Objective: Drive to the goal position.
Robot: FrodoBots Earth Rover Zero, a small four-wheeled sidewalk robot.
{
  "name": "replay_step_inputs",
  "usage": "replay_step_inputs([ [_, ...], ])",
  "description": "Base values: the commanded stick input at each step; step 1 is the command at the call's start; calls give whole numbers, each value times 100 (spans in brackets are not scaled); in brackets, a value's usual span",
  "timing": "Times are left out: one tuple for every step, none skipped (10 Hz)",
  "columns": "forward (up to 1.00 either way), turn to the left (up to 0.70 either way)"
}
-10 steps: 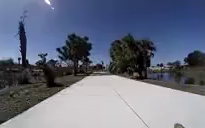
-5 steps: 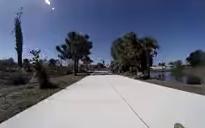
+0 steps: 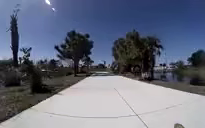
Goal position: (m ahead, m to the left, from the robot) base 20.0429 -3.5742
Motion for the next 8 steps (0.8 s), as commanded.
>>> replay_step_inputs([
  [100, 0],
  [100, 0],
  [100, 0],
  [100, 0],
  [100, 0],
  [100, 0],
  [100, 0],
  [100, 0],
])
